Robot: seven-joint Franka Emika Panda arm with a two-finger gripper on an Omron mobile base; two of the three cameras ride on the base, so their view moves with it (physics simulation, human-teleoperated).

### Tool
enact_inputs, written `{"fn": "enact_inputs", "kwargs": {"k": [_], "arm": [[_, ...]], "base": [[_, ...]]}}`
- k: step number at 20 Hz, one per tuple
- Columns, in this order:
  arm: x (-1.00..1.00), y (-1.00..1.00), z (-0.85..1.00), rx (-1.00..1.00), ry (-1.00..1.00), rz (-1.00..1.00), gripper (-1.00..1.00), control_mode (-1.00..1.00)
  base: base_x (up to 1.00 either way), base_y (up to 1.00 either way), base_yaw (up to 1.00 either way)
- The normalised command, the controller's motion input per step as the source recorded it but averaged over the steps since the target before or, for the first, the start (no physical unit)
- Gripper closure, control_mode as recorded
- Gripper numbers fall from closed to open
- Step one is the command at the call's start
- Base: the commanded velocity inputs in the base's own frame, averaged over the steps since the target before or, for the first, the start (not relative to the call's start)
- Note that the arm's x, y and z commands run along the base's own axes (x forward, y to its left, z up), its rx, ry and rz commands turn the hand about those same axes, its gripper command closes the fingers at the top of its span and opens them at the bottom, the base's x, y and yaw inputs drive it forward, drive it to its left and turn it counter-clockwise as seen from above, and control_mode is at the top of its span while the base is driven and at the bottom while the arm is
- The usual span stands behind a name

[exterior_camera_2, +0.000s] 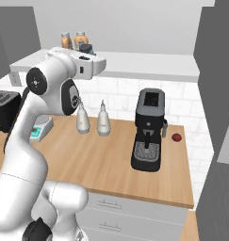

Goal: Put the shaker and condiment bottle from the counter next to their counterparts in the cabinet.

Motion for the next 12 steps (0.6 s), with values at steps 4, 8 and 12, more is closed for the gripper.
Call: {"fn": "enact_inputs", "kwargs": {"k": [4,8,12], "arm": [[0.03,0.25,0.02,-0.11,0.08,0.22,1.0,-1.0],[0.0,0.63,-0.22,-0.23,0.06,0.12,1.0,-1.0],[0.09,0.15,0.0,-0.05,0.01,0.09,1.0,-1.0]], "base": [[0.0,0.0,0.0],[0.0,0.0,0.0],[0.0,0.0,0.0]]}}
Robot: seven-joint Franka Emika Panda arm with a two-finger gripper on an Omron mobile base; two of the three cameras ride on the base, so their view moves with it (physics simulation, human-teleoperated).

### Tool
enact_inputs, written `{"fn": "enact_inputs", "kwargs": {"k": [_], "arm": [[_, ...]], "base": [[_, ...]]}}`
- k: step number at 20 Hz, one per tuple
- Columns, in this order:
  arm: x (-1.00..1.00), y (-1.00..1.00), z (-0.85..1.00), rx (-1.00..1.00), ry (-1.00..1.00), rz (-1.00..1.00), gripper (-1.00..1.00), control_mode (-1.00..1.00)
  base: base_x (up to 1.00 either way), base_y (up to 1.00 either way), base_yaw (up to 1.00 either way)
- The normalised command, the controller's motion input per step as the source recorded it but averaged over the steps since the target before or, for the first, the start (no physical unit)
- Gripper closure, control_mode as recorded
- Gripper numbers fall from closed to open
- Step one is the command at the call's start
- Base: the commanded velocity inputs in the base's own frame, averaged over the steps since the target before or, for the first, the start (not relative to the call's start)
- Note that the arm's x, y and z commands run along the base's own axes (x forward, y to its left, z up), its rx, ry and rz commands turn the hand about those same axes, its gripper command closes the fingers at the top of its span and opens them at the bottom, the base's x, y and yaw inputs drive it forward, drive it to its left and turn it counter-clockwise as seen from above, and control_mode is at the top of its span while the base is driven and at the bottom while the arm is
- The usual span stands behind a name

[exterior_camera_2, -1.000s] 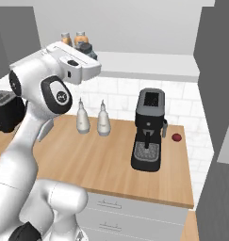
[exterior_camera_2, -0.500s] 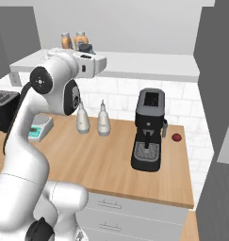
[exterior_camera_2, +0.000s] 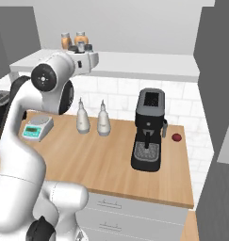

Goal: Put the shaker and condiment bottle from the counter next to their counterparts in the cabinet.

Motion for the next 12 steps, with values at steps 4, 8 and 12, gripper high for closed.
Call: {"fn": "enact_inputs", "kwargs": {"k": [4,8,12], "arm": [[0.32,0.0,0.0,0.0,0.05,0.01,1.0,-1.0],[0.44,0.0,-0.06,0.0,0.13,0.0,1.0,-1.0],[0.39,0.0,0.0,0.0,0.06,0.0,1.0,-1.0]], "base": [[0.0,0.0,0.0],[0.0,0.0,0.0],[0.0,0.0,0.0]]}}
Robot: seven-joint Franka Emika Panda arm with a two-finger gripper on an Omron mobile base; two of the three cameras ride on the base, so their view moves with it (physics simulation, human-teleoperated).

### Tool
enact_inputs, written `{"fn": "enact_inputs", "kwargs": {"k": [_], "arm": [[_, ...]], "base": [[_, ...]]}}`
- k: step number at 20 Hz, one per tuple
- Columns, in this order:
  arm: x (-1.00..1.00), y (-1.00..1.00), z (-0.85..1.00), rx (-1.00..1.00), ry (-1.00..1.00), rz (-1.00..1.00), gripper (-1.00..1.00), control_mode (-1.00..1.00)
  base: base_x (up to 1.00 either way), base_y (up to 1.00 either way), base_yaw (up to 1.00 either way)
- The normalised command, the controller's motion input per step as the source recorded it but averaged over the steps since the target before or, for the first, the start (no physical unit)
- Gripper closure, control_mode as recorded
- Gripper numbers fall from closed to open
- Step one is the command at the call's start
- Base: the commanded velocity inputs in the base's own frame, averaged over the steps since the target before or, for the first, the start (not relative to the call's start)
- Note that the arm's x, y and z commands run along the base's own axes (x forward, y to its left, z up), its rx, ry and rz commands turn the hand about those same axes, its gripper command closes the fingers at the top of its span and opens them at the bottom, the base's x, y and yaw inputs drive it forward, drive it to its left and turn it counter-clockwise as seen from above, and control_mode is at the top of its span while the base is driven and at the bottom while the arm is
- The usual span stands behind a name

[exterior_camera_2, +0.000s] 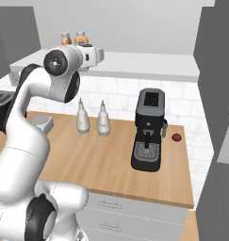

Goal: Put the shaker and condiment bottle from the counter next to their counterparts in the cabinet.

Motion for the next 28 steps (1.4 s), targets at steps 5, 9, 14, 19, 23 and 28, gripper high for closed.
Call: {"fn": "enact_inputs", "kwargs": {"k": [5,9,14,19,23,28], "arm": [[0.38,0.0,-0.06,0.0,0.02,0.0,1.0,-1.0],[0.49,0.0,-0.19,0.0,0.06,0.0,1.0,-1.0],[0.38,0.0,-0.1,0.0,0.05,0.0,1.0,-1.0],[0.23,-0.01,-0.23,0.0,0.05,-0.04,1.0,-1.0],[0.16,0.0,-0.2,0.0,0.01,-0.03,1.0,-1.0],[0.22,0.0,-0.01,0.0,0.0,0.0,1.0,-1.0]], "base": [[0.0,0.0,0.0],[0.0,0.0,0.0],[0.0,0.0,0.0],[0.0,0.0,0.0],[0.0,0.0,0.0],[0.0,0.0,0.0]]}}
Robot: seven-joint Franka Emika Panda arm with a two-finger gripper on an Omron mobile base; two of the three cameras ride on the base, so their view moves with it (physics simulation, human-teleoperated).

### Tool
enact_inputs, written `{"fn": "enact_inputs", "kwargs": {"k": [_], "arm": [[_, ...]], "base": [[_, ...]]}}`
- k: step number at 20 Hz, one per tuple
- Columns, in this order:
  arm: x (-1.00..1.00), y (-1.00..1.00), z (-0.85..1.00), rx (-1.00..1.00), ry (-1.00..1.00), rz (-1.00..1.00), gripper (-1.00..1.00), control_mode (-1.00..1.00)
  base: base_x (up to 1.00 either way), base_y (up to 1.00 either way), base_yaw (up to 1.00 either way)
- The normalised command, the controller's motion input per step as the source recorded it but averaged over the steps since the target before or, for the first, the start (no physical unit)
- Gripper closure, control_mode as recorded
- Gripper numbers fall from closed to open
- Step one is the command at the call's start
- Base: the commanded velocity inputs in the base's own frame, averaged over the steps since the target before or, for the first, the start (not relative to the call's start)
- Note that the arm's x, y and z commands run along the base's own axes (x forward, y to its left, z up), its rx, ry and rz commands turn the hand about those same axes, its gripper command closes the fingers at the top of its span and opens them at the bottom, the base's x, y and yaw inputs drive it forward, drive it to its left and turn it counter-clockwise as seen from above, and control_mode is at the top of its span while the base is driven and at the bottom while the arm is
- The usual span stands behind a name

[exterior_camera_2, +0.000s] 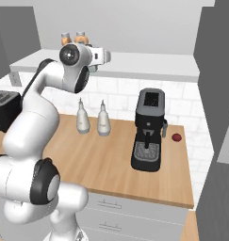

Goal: Put the shaker and condiment bottle from the counter next to their counterparts in the cabinet.

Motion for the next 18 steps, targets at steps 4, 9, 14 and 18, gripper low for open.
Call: {"fn": "enact_inputs", "kwargs": {"k": [4,9,14,18], "arm": [[0.34,-0.02,-0.11,0.0,0.0,0.0,1.0,-1.0],[0.41,-0.06,-0.31,0.0,0.0,0.0,1.0,-1.0],[0.49,-0.06,-0.5,-0.02,0.0,0.0,1.0,-1.0],[0.57,0.0,-0.61,-0.05,0.0,0.0,1.0,-1.0]], "base": [[0.0,0.0,0.0],[0.0,0.0,0.0],[0.0,0.0,0.0],[0.0,0.0,0.0]]}}
